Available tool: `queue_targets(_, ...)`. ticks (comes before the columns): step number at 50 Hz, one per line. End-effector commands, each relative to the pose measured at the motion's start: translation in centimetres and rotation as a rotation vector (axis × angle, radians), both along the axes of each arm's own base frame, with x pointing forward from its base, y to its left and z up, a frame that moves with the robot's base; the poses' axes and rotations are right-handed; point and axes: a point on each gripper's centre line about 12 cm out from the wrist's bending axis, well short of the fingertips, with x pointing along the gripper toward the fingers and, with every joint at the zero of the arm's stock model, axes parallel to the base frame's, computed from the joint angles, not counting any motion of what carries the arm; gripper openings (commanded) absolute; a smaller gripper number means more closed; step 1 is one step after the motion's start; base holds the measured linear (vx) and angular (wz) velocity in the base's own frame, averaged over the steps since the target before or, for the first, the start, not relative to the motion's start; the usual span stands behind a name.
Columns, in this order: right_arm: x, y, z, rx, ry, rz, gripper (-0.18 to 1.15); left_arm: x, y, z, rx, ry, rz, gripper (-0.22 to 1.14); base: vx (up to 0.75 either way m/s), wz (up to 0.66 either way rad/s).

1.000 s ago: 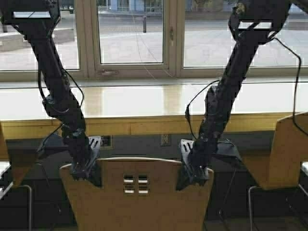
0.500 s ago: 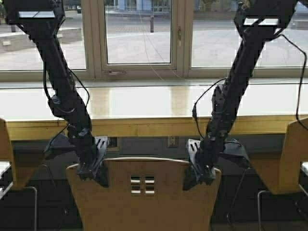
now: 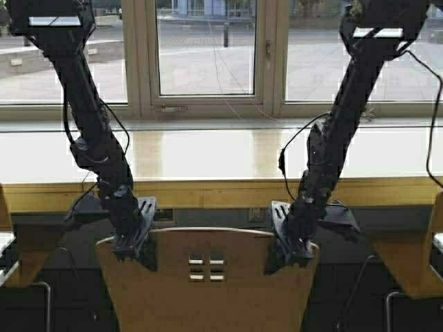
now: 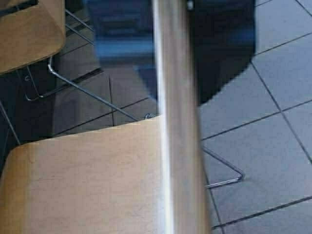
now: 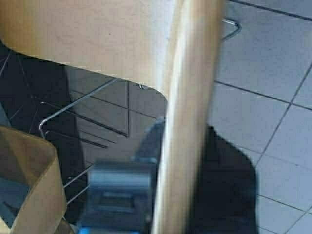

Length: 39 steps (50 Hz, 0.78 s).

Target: Push the chairs under the table

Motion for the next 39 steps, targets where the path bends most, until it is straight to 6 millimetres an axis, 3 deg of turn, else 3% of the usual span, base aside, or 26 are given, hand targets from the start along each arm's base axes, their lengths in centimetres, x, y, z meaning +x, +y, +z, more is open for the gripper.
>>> queue_targets(1, 0.47, 0.46, 1.27, -0.025, -0.045, 0.083, 0.04, 1.33, -0.11, 1.06, -0.008, -0.039, -0.004, 0.05, 0.22, 0.00)
queue_targets(18, 0.55, 0.35, 0.88, -0.024, -0.044, 0.093, 0.04, 0.66, -0.08, 1.27, -0.016, -0.021, -0.009, 0.05, 0.21, 0.03)
queue_targets(39, 0.68, 0.35, 0.90, -0.031, -0.051, 0.116, 0.04, 1.39, -0.21, 1.22, -0.022, -0.036, 0.010, 0.05, 0.20, 0.03)
